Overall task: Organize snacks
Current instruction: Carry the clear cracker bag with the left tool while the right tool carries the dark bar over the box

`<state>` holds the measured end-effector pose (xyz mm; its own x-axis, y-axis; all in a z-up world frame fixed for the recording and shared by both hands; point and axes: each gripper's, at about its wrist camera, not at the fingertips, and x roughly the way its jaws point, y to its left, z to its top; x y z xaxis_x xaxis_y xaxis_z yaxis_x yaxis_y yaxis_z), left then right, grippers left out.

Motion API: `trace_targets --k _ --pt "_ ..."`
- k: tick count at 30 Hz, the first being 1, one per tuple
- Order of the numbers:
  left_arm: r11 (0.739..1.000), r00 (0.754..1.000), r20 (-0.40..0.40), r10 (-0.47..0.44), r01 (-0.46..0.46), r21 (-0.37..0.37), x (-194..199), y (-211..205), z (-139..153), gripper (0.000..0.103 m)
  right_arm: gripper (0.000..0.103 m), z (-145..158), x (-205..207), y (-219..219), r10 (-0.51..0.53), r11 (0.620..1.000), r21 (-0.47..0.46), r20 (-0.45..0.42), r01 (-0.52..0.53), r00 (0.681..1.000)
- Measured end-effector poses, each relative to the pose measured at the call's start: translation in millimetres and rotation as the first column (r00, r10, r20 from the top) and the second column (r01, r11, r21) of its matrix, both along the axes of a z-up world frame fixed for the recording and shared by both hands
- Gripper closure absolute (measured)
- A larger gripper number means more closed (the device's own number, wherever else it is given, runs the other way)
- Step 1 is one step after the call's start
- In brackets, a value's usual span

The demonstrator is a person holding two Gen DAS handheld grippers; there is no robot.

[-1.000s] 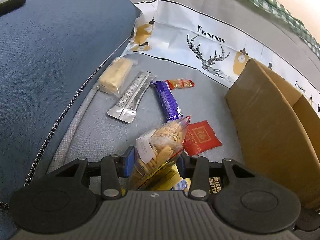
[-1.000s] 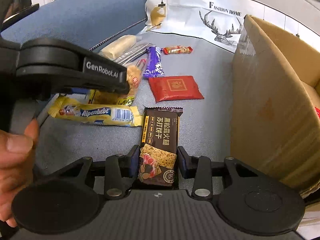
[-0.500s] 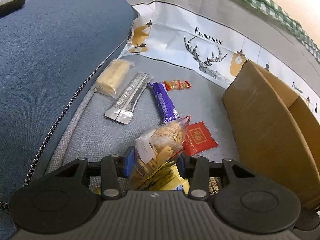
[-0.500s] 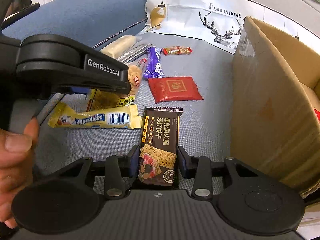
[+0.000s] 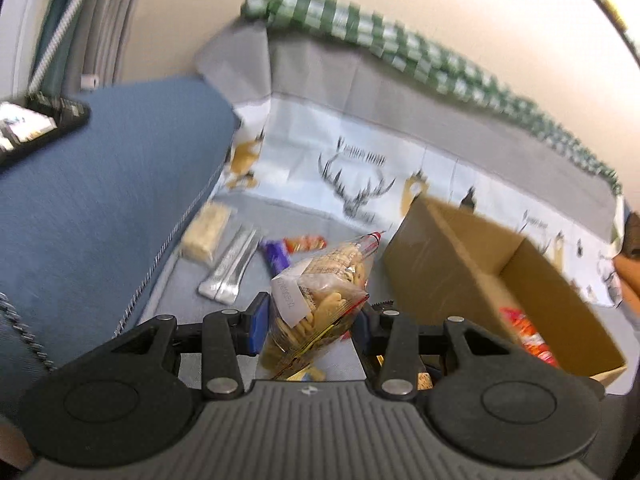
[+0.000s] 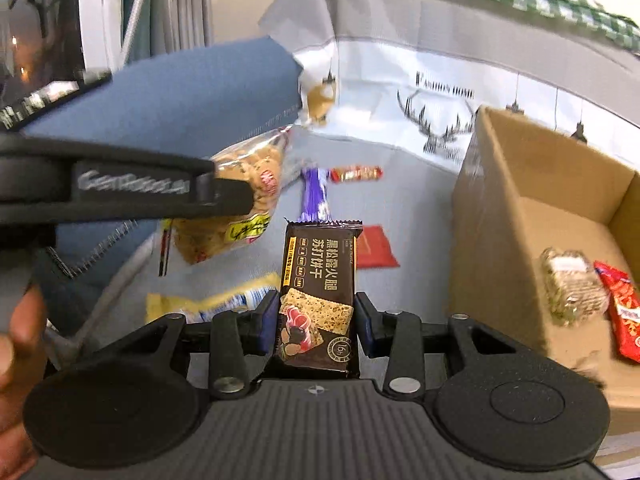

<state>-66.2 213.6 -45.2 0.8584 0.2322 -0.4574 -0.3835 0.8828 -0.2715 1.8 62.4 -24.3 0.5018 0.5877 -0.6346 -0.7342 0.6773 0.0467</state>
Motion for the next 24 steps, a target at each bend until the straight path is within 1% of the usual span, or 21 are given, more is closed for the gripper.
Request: trace_targets --k 2,4,6,8,9,10,12,14,18,21,24 --pt "1.0 0.999 0.037 0.003 -0.003 -0.001 -10.7 -6.3 13.6 0.056 0.062 13.5 -4.2 -9.4 0.004 0.999 0.037 0.027 -0.005 1.0" --pt "1.0 0.997 0.079 0.016 -0.015 -0.02 -20.8 -13.3 27.5 0.056 0.062 27.2 -7.9 -20.1 0.003 0.997 0.075 0.062 -0.008 0.998" --pt "0.998 0.993 0.114 0.03 -0.023 -0.061 -30.0 -20.7 35.0 0.056 0.062 38.9 -8.7 -31.6 -0.007 0.994 0.112 0.095 -0.004 0.995" --pt "0.99 0.989 0.137 0.057 -0.038 -0.137 -39.3 -30.0 35.5 0.056 0.062 48.1 -6.3 -44.6 -0.034 0.989 0.15 0.121 0.015 0.992" --pt "0.984 0.987 0.14 0.072 -0.047 -0.174 -42.4 -35.0 34.3 0.056 0.062 50.9 -3.6 -51.1 -0.05 0.986 0.165 0.129 0.029 0.99" --pt "0.979 0.988 0.134 0.08 -0.053 -0.196 -43.5 -41.8 33.0 0.056 0.062 53.6 -0.6 -58.7 -0.072 0.983 0.179 0.137 0.047 0.988" --pt "0.976 0.992 0.113 0.064 -0.038 -0.217 -39.7 -52.5 34.3 0.056 0.062 57.6 6.4 -72.9 -0.108 0.975 0.207 0.152 0.075 0.982" --pt "0.978 0.994 0.111 0.02 0.004 -0.21 -30.4 -67.5 45.1 0.056 0.062 61.3 15.8 -89.3 -0.147 0.966 0.236 0.176 0.104 0.973" --pt "0.975 0.986 0.162 -0.041 0.075 -0.207 -9.9 -97.7 74.7 0.056 0.062 65.0 35.5 -125.9 -0.24 0.94 0.295 0.213 0.172 0.947" --pt "0.977 0.982 0.168 -0.088 0.118 -0.175 13.3 -120.5 101.5 0.056 0.062 65.6 51.8 -155.9 -0.336 0.907 0.337 0.211 0.254 0.918" --pt "0.975 0.975 0.178 -0.132 0.16 -0.156 40.9 -139.4 127.4 0.056 0.062 60.7 67.1 -183.0 -0.421 0.872 0.359 0.2 0.334 0.884"
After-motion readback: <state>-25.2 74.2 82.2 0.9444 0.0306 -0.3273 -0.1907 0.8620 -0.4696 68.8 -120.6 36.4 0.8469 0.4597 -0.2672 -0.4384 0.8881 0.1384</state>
